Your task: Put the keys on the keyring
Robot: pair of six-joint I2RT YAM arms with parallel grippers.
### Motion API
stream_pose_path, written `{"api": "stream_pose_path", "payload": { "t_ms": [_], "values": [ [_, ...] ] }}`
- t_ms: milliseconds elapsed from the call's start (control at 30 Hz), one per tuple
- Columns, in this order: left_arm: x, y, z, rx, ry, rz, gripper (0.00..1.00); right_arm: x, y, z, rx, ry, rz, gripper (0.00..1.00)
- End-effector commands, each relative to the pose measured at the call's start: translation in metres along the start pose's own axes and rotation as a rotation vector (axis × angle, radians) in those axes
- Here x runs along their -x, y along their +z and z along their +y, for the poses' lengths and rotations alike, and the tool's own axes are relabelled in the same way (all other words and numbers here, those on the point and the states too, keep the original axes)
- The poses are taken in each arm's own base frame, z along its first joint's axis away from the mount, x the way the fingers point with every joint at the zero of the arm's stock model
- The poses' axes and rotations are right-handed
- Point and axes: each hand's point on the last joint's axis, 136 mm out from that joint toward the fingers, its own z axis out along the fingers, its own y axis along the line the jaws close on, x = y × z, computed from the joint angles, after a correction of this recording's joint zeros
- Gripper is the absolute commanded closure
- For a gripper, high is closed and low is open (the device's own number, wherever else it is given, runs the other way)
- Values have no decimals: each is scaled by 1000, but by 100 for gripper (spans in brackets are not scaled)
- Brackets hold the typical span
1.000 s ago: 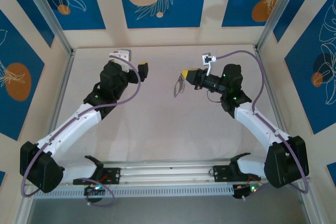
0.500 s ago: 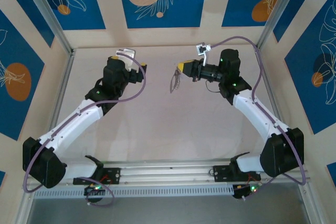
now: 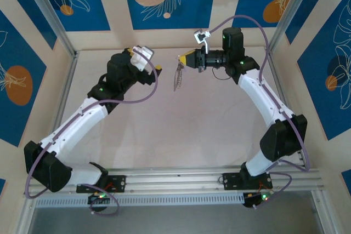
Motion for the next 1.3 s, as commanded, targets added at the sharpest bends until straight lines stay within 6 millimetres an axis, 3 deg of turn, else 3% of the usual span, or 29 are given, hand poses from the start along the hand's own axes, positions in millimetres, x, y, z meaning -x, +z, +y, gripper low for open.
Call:
{"api": "stream_pose_path", "payload": {
  "t_ms": [0, 200, 467, 600, 800, 1100, 1267],
  "values": [
    [16, -5, -11, -96, 41, -14, 0, -5, 0, -3, 42, -19, 54, 100],
    [39, -8, -27, -230, -38, -64, 0, 1, -2, -18, 69, -27, 46, 100],
    [71, -11, -49, -521, -296, -106, 2, 9, -1, -9, 127, -61, 44, 100],
    [85, -19, -49, -678, -417, -144, 16, 13, -3, -3, 141, -66, 37, 100],
    [104, -27, -34, -873, -597, -234, 39, 14, -5, 11, 180, -62, 32, 100],
    [93, -19, -40, -924, -619, -192, 61, 12, -1, 29, 266, -48, 36, 100],
    [85, -13, -41, -908, -618, -179, 57, 12, 4, 32, 279, -47, 41, 100]
  ]
}}
